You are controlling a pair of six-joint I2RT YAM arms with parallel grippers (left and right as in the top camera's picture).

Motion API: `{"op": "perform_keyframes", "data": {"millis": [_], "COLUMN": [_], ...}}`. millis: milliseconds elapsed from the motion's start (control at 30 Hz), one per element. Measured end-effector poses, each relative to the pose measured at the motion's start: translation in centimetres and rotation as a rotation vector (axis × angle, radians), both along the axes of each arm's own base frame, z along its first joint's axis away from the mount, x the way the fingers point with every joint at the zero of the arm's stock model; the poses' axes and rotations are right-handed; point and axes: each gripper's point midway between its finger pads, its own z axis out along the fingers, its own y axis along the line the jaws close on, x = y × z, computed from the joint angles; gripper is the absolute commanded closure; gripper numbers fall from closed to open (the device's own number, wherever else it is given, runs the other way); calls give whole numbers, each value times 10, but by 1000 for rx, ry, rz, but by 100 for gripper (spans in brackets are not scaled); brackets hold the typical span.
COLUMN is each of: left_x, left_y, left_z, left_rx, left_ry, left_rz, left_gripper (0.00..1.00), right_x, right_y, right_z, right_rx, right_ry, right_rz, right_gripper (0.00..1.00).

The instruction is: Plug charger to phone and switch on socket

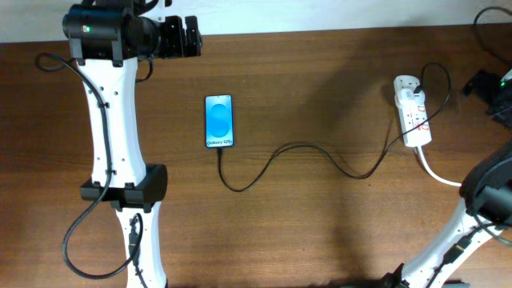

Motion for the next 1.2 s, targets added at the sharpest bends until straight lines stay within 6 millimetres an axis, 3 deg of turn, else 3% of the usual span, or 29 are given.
{"op": "perform_keyframes", "data": {"millis": [67, 100, 200, 233, 300, 333, 367, 433, 500, 533, 600, 767, 900, 1000, 1100, 1133, 1167, 1200], "left_x": [0, 0, 0, 0, 0, 0, 0, 0, 0, 0, 0, 0, 0, 0, 0, 0, 0, 0], "left_y": [0, 0, 0, 0, 0, 0, 0, 0, 0, 0, 0, 0, 0, 0, 0, 0, 0, 0], "left_z": [0, 0, 0, 0, 0, 0, 0, 0, 0, 0, 0, 0, 0, 0, 0, 0, 0, 0], "left_rx": [0, 0, 0, 0, 0, 0, 0, 0, 0, 0, 0, 0, 0, 0, -1, 0, -1, -1], "left_ry": [0, 0, 0, 0, 1, 0, 1, -1, 0, 0, 0, 0, 0, 1, 1, -1, 0, 0], "left_rz": [0, 0, 0, 0, 0, 0, 0, 0, 0, 0, 0, 0, 0, 0, 0, 1, 0, 0], "left_gripper": [1, 1, 1, 1, 1, 1, 1, 1, 1, 1, 1, 1, 1, 1, 1, 1, 1, 1], "right_x": [1, -1, -14, -19, -44, -66, -76, -110, -156, -173, -182, -181, -179, -166, -167, -165, -170, -168], "right_y": [4, 8, 45, 57, 105, 142, 158, 218, 270, 279, 284, 282, 265, 272, 277, 278, 283, 286], "right_z": [50, 86, 194, 218, 270, 297, 307, 329, 340, 335, 341, 340, 332, 329, 309, 297, 271, 266], "right_rx": [-31, -50, -57, -55, -13, -27, -31, -47, -42, -14, -33, -42, -135, -340, -465, -504, -500, -539], "right_ry": [-71, -128, -365, -424, -547, -591, -608, -639, -642, -606, -628, -621, -571, -674, -777, -818, -813, -856], "right_rz": [-5, -8, 47, 73, 196, 301, 347, 522, 659, 668, 680, 676, 651, 835, 890, 896, 913, 921], "right_gripper": [1, 1, 2, 2, 2, 2, 1, 2, 2, 2, 2, 1, 2, 2, 2, 2, 2, 2]}}
